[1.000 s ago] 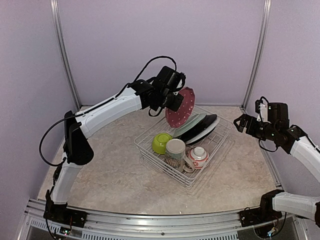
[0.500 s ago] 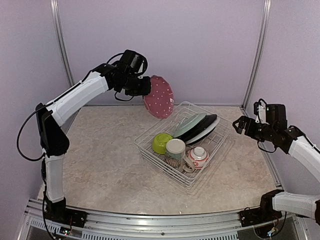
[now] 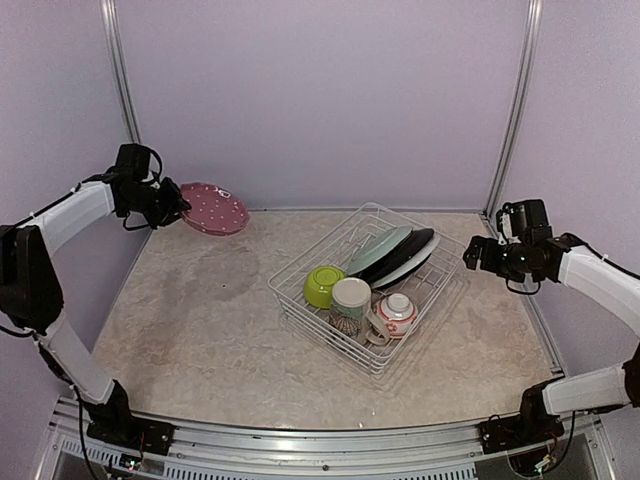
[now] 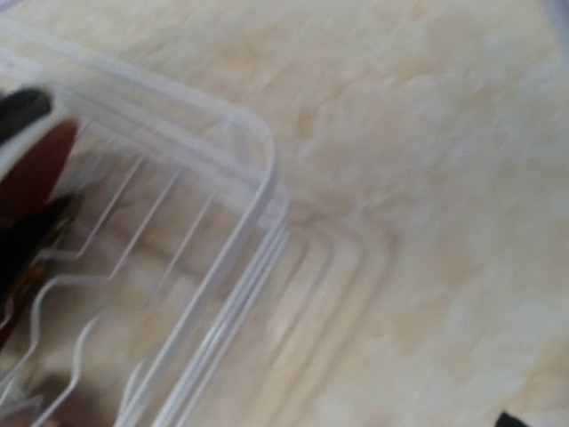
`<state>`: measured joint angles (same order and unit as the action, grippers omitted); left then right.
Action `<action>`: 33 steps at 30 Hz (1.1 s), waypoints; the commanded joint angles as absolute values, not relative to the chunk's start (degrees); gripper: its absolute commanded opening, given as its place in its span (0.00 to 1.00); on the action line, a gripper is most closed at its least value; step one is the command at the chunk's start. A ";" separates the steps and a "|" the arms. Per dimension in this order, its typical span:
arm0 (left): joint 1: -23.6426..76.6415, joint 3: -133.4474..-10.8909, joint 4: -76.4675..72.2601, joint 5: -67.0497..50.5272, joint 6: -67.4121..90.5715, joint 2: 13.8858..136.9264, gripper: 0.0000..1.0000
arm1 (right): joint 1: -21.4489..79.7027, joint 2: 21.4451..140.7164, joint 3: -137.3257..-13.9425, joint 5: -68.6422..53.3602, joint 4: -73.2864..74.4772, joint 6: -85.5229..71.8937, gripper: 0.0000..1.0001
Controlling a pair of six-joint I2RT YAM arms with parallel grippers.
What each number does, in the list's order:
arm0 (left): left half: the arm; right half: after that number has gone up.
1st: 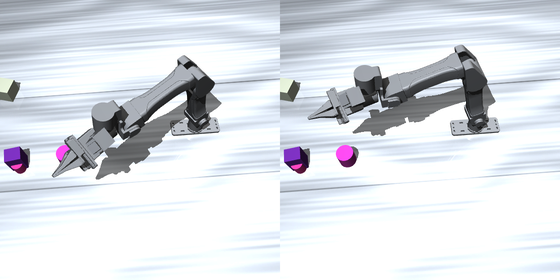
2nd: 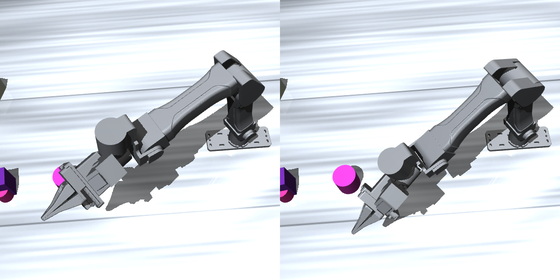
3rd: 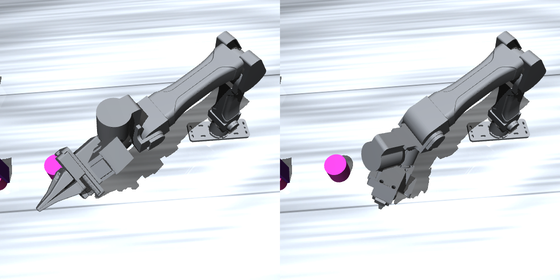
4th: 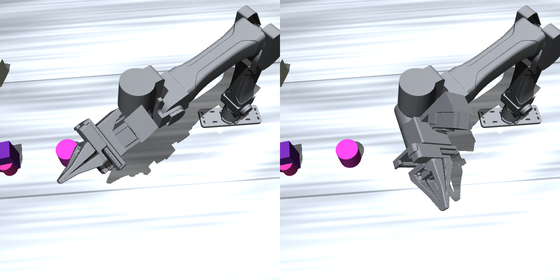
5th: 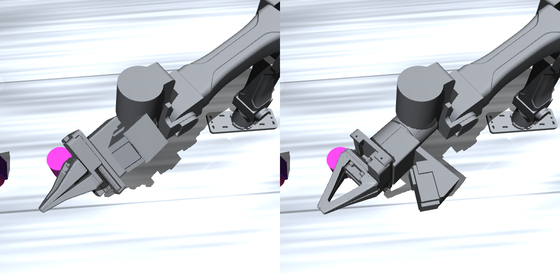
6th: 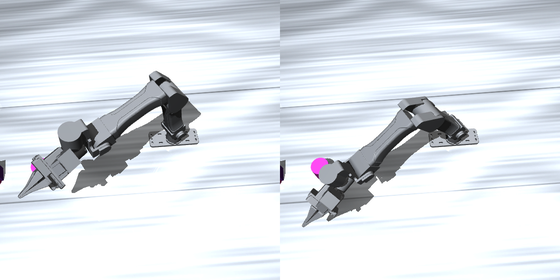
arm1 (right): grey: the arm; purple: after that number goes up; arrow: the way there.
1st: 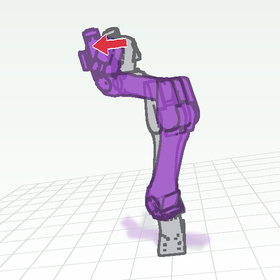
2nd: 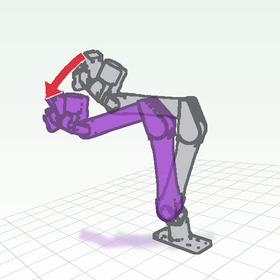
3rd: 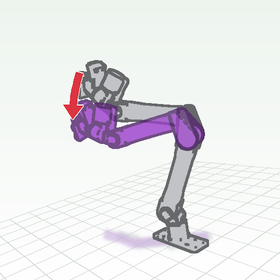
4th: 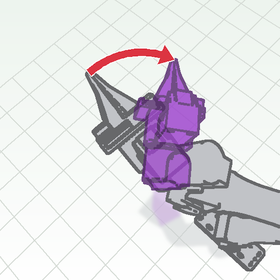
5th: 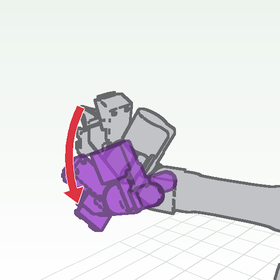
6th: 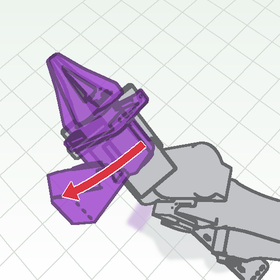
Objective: Unload the mixed dishes from the dish rack
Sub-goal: Place the plate at the corner of the board.
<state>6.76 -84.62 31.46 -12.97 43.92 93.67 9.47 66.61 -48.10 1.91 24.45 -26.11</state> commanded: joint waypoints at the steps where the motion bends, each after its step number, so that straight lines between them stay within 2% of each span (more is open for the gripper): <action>1: -0.37 -79.40 15.17 -23.14 50.42 91.92 0.00 | 8.89 68.73 -51.77 9.58 23.22 -23.63 1.00; 10: -10.25 -76.62 6.47 -29.20 54.80 103.45 0.00 | 8.89 76.35 -58.05 15.52 26.80 -29.50 1.00; 14: -11.33 -77.81 2.83 -30.07 53.95 108.95 0.00 | 8.88 80.02 -59.09 15.71 28.04 -24.35 1.00; 23: -11.09 -77.43 0.44 -28.37 51.70 115.12 0.00 | 9.10 78.58 -60.24 3.25 27.06 -23.44 1.00; 29: -11.29 -78.67 2.21 -27.06 49.98 117.00 0.00 | 9.18 77.96 -61.07 0.09 26.81 -22.57 1.00; 33: -11.22 -79.54 4.62 -26.68 49.39 118.43 0.11 | 9.19 77.64 -61.32 -1.29 27.28 -21.61 1.00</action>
<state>-11.27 -76.82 6.83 -25.74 50.94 116.84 9.45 78.94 -60.01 1.65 26.87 -23.09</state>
